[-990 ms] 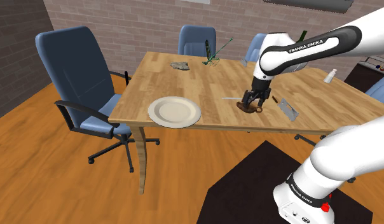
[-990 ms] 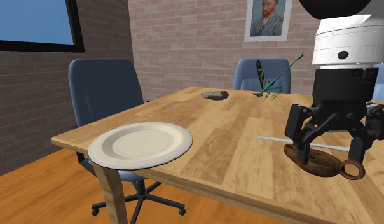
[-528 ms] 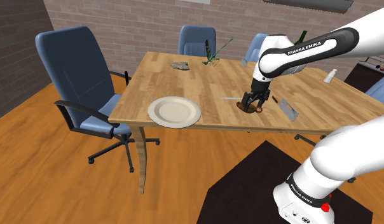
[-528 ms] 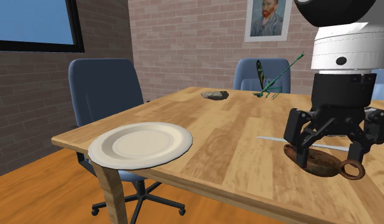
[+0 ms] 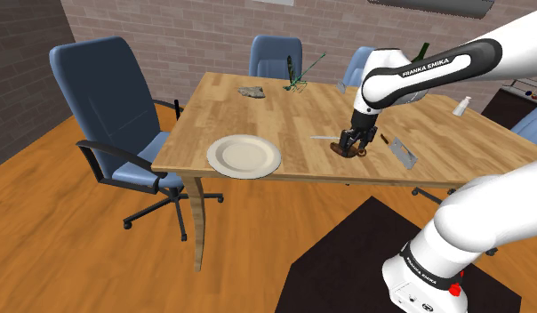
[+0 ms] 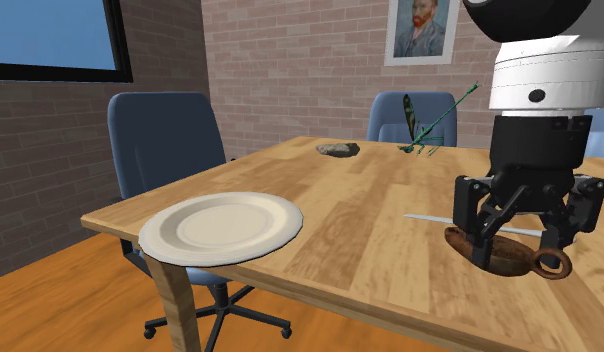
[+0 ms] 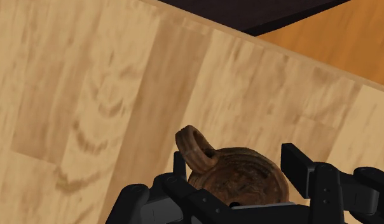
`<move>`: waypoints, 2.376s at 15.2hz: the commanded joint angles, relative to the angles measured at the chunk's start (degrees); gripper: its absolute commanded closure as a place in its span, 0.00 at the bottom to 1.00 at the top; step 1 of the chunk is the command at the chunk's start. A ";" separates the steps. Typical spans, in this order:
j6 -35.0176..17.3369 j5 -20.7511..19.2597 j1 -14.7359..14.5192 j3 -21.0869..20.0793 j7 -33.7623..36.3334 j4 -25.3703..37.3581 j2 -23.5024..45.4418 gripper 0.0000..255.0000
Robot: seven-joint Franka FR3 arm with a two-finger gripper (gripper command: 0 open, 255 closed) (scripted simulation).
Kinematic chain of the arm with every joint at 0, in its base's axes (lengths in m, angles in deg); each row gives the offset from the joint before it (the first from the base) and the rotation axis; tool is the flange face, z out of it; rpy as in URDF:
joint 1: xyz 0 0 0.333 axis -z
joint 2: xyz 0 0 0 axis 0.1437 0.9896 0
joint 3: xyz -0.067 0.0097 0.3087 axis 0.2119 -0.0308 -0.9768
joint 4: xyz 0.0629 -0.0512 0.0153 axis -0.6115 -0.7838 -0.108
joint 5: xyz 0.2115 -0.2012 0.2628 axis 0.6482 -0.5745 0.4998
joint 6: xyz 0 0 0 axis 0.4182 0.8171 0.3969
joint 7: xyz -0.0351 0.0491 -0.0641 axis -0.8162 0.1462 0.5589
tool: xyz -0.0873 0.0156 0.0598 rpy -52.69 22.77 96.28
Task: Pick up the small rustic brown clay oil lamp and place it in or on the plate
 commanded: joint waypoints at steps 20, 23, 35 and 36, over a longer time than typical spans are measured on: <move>14.38 0.51 -0.12 -0.90 -0.17 9.11 -5.30 1.00; 14.00 2.62 -2.25 -3.94 3.73 10.75 -3.11 1.00; 12.95 7.85 -9.05 -14.76 18.61 23.14 10.36 1.00; 12.97 7.97 -9.51 -15.55 19.83 24.58 11.75 1.00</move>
